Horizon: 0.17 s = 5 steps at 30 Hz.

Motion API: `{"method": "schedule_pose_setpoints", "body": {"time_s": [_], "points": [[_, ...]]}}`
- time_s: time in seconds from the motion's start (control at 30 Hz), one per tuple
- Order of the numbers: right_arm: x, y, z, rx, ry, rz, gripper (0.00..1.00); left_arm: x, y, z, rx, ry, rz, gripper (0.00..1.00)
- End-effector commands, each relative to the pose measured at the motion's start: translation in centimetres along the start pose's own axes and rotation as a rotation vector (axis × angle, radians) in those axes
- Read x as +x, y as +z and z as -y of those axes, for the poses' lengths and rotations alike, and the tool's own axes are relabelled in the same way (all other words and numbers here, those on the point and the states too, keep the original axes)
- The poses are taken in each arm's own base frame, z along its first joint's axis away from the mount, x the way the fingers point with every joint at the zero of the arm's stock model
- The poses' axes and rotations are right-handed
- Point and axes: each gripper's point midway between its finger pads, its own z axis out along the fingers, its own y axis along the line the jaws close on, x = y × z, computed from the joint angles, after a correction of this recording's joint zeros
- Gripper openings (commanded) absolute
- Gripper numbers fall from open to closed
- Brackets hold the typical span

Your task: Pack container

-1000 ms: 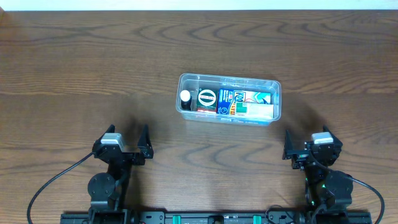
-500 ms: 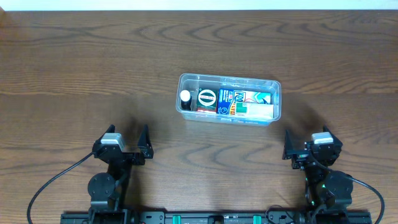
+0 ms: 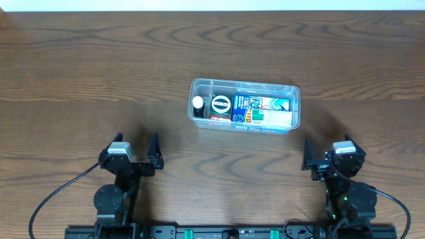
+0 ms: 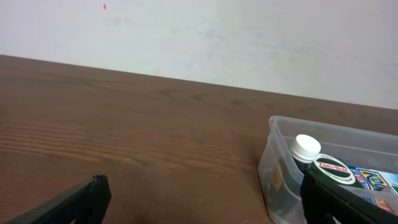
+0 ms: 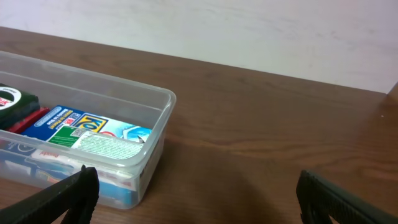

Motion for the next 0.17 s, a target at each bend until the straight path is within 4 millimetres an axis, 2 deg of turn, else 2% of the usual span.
{"method": "schedule_pose_setpoints", "body": {"time_s": [0.0, 0.13], "points": [[0.1, 0.01, 0.14, 0.005, -0.013, 0.001, 0.99, 1.45, 0.08, -0.37, -0.01, 0.016, -0.042, 0.98], [0.1, 0.01, 0.14, 0.005, -0.013, 0.001, 0.99, 1.45, 0.08, -0.37, -0.01, 0.016, -0.042, 0.98]]}}
